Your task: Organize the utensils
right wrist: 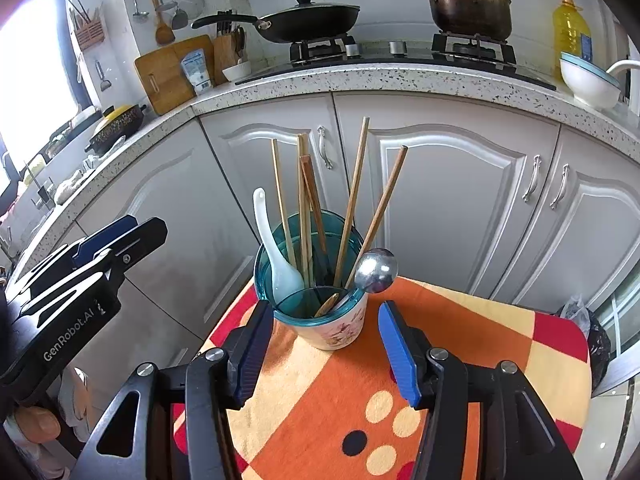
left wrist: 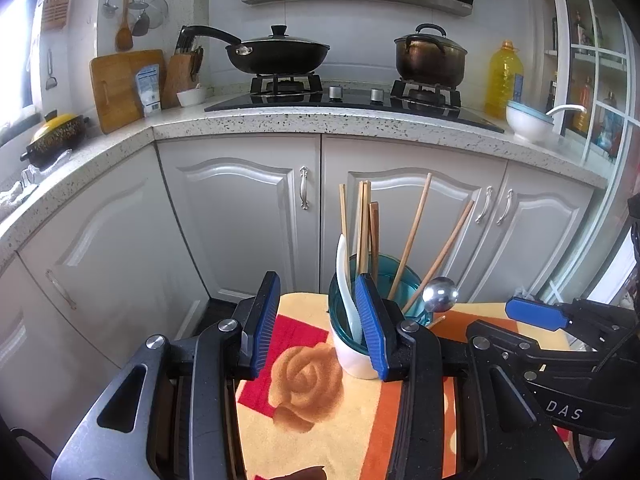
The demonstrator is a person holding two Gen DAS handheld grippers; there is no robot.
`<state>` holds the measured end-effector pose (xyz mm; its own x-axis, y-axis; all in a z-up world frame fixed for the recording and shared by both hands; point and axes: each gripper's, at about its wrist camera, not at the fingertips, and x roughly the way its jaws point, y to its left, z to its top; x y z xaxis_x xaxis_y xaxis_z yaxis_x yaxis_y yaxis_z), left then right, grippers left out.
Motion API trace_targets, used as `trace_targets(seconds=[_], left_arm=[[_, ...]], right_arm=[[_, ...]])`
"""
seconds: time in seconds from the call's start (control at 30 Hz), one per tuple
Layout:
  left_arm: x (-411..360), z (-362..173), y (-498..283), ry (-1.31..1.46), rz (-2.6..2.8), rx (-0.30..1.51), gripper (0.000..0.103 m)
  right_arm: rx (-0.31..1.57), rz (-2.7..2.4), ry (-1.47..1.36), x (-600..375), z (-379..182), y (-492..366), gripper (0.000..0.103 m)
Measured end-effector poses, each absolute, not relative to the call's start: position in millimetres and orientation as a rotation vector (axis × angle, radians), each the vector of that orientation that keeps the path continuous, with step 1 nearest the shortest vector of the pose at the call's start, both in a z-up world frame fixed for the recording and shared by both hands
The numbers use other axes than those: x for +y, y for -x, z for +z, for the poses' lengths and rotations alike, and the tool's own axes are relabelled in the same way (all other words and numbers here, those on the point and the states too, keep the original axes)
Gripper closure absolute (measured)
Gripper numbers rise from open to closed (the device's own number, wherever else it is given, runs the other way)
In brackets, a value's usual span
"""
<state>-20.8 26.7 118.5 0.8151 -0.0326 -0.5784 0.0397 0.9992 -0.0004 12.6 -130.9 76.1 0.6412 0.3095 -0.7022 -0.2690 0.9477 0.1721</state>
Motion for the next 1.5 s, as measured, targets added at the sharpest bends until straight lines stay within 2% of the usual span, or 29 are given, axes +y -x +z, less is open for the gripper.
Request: trace_targets(seconds=[1.5], left_arm=[[19.1,109.4,14.1,-0.014,-0.032,0.646,0.065]], right_arm=[[0.847,0.327,-0.045,-133.9,63.6,-19.1,0.047]])
